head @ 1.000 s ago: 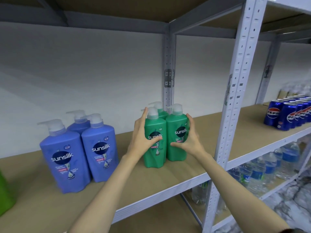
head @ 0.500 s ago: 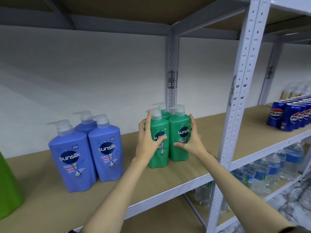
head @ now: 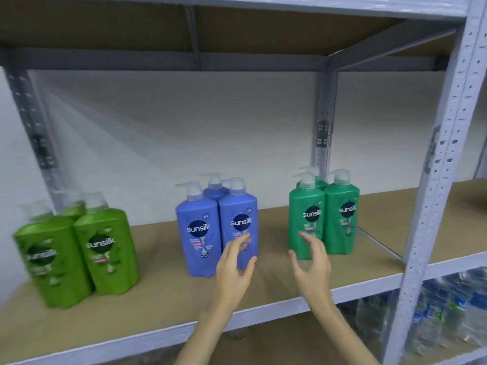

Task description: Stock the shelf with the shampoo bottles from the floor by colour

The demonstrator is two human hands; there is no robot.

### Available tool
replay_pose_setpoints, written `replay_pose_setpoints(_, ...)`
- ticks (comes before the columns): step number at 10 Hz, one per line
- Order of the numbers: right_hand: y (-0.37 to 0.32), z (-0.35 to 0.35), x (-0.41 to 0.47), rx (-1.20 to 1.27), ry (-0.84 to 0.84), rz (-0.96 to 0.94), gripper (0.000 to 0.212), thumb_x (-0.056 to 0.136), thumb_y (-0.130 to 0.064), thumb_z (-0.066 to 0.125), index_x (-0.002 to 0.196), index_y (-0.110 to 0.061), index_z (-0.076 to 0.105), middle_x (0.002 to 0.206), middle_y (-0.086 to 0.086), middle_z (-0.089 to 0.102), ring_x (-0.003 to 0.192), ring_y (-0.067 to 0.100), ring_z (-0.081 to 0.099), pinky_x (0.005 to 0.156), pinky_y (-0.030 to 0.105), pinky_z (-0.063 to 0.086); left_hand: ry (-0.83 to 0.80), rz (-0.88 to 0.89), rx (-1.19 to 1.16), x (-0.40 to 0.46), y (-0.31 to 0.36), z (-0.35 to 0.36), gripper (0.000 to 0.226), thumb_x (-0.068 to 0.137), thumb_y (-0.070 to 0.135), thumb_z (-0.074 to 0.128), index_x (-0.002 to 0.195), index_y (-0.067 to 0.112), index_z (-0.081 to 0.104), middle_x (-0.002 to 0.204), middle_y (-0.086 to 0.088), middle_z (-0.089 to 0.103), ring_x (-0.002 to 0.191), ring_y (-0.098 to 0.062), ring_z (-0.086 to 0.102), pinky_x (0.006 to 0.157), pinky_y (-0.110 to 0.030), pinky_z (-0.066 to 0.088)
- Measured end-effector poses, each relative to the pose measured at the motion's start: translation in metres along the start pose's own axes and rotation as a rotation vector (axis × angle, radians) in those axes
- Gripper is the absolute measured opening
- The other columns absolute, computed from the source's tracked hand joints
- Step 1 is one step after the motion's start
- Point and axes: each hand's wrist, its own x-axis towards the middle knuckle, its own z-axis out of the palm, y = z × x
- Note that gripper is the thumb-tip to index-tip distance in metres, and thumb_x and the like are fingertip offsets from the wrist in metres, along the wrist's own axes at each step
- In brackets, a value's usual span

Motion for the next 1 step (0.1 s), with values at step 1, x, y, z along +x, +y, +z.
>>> replay_pose_setpoints(1,-0.0165,0.0042,-0.0588,0.095,-0.063,-0.113,0.04,0.079,-0.018,0.057,0.104,-0.049,0.055,0.1,-0.017,0.062,0.093,-0.004,0.055,0.081,0.011,0.044,0.183,-0.031,0.002,-0.0656,-0.0222,-0.0385,0.051,0.078,0.028,0.057,0.114,0.06,0.042,0.112,0.03,0.054,0.095,0.007,0.055,0.08,-0.004,0.041)
